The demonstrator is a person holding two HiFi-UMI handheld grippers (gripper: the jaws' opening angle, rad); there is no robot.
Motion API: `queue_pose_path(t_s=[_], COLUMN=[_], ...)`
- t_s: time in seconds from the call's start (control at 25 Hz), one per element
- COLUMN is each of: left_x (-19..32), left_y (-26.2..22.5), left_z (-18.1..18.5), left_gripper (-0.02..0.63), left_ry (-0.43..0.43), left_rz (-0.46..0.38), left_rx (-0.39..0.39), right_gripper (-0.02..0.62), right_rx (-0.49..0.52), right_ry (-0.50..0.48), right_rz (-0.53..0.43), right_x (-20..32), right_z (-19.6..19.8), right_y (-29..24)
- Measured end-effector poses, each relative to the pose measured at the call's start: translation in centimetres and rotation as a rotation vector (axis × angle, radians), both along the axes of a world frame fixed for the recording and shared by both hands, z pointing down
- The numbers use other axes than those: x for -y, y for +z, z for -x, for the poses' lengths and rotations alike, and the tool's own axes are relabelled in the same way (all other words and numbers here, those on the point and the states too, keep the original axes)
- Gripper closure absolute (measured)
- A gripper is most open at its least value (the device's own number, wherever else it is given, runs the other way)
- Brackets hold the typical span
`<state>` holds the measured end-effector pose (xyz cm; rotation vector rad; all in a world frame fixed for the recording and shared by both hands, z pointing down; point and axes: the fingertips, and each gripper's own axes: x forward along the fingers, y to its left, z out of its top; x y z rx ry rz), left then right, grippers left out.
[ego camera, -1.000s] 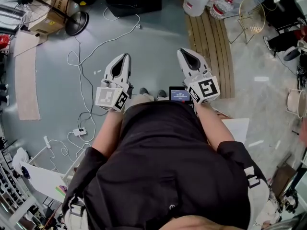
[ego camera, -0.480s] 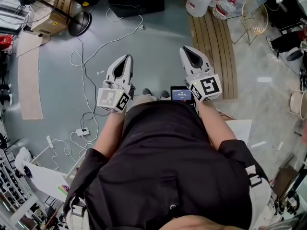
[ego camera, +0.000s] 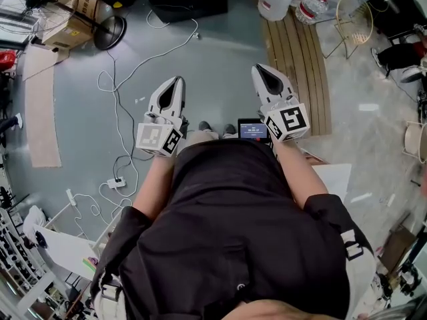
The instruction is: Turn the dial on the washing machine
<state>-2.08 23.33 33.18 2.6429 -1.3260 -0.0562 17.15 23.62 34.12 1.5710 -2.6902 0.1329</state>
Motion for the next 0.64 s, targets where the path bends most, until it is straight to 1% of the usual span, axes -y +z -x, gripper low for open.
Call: queue_pose_path(t_s=[0.4, 0.64], left_x=[-0.5, -0.1], left_y=[0.3, 0.5], left_z=[-0.5, -0.4], left_gripper=[0.612, 0.612], left_ry=[-0.02, -0.021], left_rz=[0.007, 0.012], left_rx=[-0.008, -0.01], right_gripper=[0.592, 0.592], right_rx=[0.023, 0.023], right_ry=[0.021, 0.01], right_rz=[0.01, 0.007], right_x=[-0.4, 0.1], right_z=[-1.1, -0.9], right_y=[0.5, 0.6])
